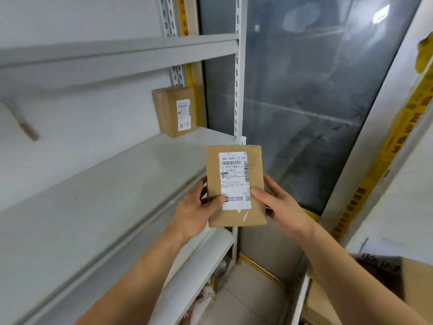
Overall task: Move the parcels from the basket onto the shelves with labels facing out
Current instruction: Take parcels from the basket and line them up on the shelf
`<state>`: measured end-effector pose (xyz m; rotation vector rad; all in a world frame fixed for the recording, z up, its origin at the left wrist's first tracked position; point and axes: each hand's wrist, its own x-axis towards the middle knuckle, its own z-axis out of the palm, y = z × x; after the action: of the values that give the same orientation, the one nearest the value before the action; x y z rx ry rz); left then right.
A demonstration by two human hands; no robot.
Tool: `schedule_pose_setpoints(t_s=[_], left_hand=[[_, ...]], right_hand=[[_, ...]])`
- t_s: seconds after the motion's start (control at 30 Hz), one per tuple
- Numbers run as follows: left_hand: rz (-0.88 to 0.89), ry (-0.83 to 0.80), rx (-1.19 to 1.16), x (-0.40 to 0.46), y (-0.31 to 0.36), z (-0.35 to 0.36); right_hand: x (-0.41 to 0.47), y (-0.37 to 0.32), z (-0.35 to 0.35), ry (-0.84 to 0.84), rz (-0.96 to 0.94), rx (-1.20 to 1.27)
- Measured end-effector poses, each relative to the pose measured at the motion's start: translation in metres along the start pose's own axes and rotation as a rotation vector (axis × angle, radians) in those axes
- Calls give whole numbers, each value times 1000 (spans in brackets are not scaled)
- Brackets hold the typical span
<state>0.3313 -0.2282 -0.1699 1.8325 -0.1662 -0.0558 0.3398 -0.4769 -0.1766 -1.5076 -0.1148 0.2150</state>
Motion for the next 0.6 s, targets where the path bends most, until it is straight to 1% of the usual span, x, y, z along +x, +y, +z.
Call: schedule_pose_setpoints(t_s=[0.1,0.17,0.23,0.3,0.4,0.6], left_hand=[[48,60,41,9,5,-45],[86,99,96,14,8,-73],[113,158,137,18,11,-98],[107,220,160,21,13,-121],[95,302,207,25,5,-156],[46,482,281,29,-15,-203]], right_hand=[[26,-25,18,-186,1,-149],[46,-39,35,-229,1,-194],[67,-49,59,-200,-51,-202],[90,-54,86,-153,-104,-217],[122,-56,125,-131,-150,-241],[185,-45,184,-195,-215,-319]])
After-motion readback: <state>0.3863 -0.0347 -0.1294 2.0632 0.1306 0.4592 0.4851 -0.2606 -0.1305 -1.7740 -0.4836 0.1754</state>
